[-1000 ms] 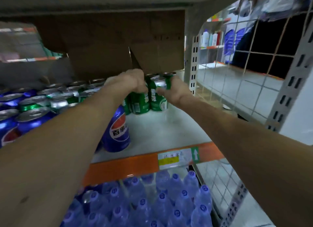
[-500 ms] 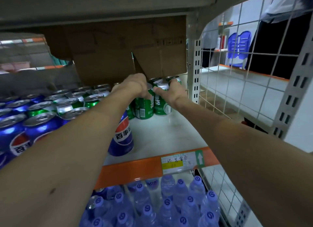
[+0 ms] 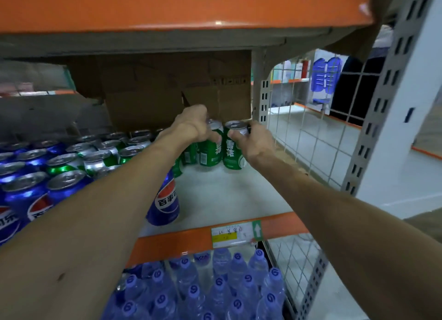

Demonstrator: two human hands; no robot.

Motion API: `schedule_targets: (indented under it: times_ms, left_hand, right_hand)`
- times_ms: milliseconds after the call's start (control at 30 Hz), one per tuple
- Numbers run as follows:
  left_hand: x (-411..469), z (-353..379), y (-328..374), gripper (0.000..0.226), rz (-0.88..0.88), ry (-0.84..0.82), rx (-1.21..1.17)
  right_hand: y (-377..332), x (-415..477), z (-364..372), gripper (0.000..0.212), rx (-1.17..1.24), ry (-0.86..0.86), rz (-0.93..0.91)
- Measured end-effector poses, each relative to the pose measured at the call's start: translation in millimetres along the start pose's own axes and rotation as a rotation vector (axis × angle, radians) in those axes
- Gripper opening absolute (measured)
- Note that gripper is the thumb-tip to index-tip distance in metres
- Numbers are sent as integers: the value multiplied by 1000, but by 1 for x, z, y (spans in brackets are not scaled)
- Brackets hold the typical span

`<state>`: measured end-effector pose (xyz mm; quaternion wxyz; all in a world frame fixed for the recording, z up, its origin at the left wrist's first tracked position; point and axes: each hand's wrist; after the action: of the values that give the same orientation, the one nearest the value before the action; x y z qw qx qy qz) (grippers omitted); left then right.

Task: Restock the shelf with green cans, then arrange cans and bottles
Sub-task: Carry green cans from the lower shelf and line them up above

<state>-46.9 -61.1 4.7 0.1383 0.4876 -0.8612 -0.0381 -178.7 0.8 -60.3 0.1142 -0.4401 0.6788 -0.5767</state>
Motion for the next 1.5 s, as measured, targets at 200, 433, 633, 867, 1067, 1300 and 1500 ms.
schedule_targets:
  times_ms: [200,433,633,867,1067,1300,1500]
  left_hand:
    - [-54,-29,34,55,46,12,-201]
    - [-158,-116,51,52,35,-310,-253]
    - [-227,-290,42,47,-33,-440,-219]
    - [-266,-525,-33,57,-156,-183,-128]
    - [-349,-679,-129,73,-294,70,-212]
    - [-452,-748,-272,70,-529,145,-267]
    - [-514,-799,-412,50,-647,171,-189]
  right_hand:
    - [-49,-45,-65,29,1,57,52]
    - [-157,-153,-134,28,-8,-29,291]
    - [-332,-200,-178,24,-46,-150,314]
    - [-555,-172,-174,21,-6,-264,28]
    - [-696,-188,-109,39,79,-331,-115]
    - [-800,-258,49,31,179,-569,-201]
    - [-869,-331,190,28,254,-706,-220]
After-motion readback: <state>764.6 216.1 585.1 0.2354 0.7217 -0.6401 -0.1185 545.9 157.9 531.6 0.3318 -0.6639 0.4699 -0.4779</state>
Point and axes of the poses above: each hand's wrist, its own x-axis towards the middle knuckle, its own z-axis out of the palm, y = z × x, and after that the axes turned 12 degrees about x, right-handed
